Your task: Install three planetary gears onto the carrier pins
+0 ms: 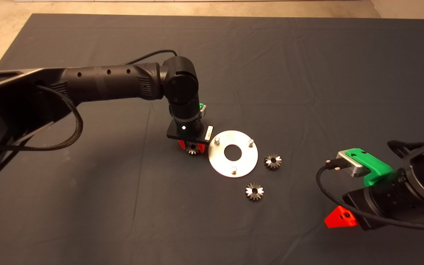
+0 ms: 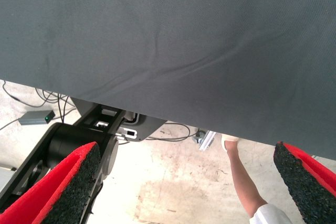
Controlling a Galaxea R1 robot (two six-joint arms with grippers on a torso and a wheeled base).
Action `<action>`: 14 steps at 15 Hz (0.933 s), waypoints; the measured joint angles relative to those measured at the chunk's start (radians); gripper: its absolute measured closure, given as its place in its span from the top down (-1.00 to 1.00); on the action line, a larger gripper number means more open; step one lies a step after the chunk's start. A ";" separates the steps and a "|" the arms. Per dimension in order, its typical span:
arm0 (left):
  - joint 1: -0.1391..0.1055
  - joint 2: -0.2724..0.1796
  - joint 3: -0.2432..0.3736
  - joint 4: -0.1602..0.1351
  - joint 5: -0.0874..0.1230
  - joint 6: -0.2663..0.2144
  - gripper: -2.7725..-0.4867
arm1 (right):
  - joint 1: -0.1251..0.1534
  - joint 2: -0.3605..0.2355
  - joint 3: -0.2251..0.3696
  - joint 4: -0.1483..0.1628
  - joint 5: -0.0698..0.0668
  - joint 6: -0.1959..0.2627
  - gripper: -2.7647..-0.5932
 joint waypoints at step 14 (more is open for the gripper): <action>-0.090 -0.014 0.001 -0.077 0.012 -0.243 -0.64 | 0.000 0.003 0.000 0.000 0.000 0.000 0.72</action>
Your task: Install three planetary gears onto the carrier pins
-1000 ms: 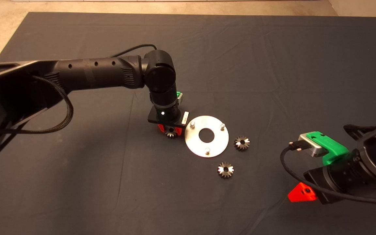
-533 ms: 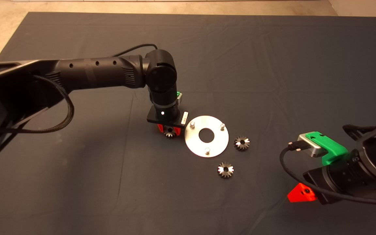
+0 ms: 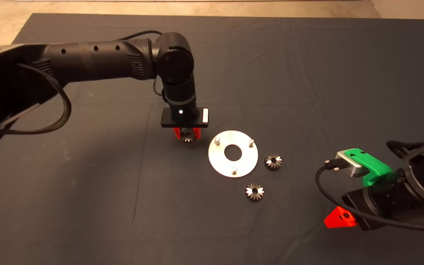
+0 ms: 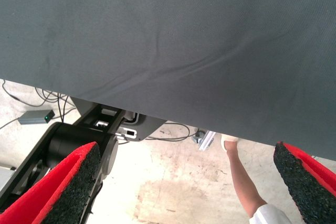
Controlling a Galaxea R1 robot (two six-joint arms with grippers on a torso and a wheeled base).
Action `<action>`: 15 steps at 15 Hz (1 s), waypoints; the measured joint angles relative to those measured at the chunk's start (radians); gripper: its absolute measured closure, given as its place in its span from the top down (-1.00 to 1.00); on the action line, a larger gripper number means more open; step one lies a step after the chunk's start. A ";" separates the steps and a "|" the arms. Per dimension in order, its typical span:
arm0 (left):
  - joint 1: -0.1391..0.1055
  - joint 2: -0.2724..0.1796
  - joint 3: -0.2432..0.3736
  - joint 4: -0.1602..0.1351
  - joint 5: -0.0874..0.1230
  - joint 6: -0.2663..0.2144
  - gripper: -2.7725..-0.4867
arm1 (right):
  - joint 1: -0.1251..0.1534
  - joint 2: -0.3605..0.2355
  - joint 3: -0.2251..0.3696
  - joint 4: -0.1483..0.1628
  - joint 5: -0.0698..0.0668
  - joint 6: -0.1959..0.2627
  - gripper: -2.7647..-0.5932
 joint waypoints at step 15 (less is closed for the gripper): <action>0.000 0.061 0.016 -0.006 -0.060 -0.105 -0.65 | 0.000 -0.058 0.000 0.000 -0.001 0.002 0.72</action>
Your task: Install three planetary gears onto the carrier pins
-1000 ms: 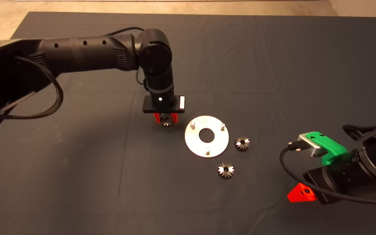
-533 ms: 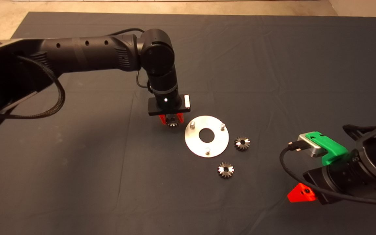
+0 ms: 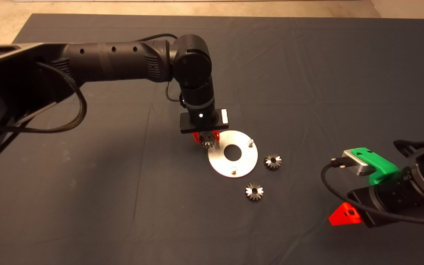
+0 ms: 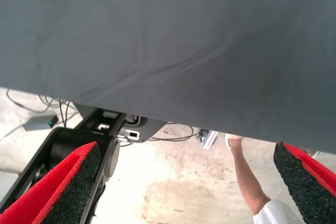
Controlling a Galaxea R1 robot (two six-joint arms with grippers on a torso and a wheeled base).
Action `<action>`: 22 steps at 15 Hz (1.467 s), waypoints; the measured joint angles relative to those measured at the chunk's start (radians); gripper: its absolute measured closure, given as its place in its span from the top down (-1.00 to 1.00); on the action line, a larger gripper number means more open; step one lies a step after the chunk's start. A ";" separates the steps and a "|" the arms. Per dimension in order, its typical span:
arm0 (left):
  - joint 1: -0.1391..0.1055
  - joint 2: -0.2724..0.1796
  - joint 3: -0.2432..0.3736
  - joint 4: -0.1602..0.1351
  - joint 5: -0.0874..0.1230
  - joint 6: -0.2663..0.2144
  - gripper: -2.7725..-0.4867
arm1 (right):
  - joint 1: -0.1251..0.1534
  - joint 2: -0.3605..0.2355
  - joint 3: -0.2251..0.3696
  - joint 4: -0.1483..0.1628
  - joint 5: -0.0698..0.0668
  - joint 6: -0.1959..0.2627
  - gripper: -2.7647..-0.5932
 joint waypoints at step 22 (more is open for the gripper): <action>-0.020 0.074 -0.130 -0.004 -0.006 0.176 -0.65 | 0.000 -0.034 0.000 0.001 0.001 0.000 0.72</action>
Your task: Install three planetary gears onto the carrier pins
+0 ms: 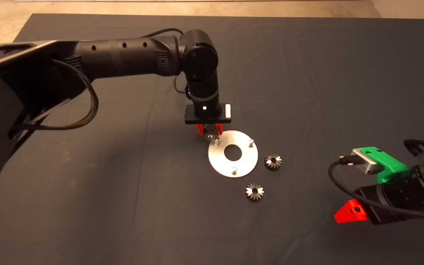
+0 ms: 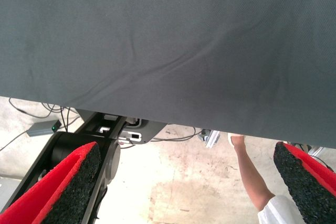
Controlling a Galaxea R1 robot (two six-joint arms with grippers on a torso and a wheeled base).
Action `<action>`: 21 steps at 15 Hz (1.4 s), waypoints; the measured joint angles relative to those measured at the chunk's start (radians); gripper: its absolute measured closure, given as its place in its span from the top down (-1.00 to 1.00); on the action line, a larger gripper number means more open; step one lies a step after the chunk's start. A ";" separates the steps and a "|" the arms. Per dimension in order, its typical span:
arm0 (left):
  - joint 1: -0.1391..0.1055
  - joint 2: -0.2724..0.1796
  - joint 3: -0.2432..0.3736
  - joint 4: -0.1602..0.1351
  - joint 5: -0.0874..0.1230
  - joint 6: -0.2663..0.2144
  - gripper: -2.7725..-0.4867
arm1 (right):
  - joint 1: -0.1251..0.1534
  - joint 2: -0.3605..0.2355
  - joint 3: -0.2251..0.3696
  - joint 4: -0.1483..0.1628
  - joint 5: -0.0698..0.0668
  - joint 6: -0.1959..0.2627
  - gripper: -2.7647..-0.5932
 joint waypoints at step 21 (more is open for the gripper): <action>-0.013 0.018 0.001 -0.031 0.029 -0.003 -0.65 | 0.000 0.000 0.000 0.000 0.000 0.000 0.72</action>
